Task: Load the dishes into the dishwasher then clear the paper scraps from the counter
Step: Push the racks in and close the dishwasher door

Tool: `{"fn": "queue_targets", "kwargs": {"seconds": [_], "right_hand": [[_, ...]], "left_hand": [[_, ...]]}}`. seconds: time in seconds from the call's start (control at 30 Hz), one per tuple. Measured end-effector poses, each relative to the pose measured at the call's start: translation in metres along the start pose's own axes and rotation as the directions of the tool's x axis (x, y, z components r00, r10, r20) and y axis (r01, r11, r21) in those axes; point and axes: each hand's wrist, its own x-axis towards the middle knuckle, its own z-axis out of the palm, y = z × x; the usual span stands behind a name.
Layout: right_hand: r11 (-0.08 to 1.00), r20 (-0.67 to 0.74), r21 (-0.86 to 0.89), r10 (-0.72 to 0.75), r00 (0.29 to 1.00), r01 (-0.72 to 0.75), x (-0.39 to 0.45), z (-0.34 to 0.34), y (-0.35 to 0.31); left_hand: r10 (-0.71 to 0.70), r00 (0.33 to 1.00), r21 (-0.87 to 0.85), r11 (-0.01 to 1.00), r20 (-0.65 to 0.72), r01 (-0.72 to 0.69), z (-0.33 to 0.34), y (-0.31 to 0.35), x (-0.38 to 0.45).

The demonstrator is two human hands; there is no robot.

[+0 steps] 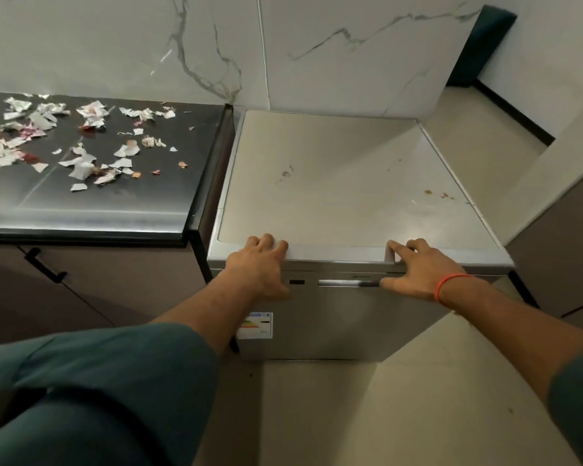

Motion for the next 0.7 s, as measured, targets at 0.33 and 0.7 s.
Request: {"fn": "queue_targets", "kwargs": {"seconds": [0.33, 0.7], "right_hand": [[1.0, 0.135, 0.011, -0.025, 0.991, 0.024, 0.003, -0.027, 0.003], [0.996, 0.312, -0.004, -0.079, 0.947, 0.085, 0.006, -0.043, 0.004]], "left_hand": [[-0.067, 0.946, -0.011, 0.997, 0.316, 0.074, -0.045, 0.01, 0.019], [-0.081, 0.906, -0.137, 0.979, 0.415, 0.151, -0.056, 0.007, 0.018]]}}
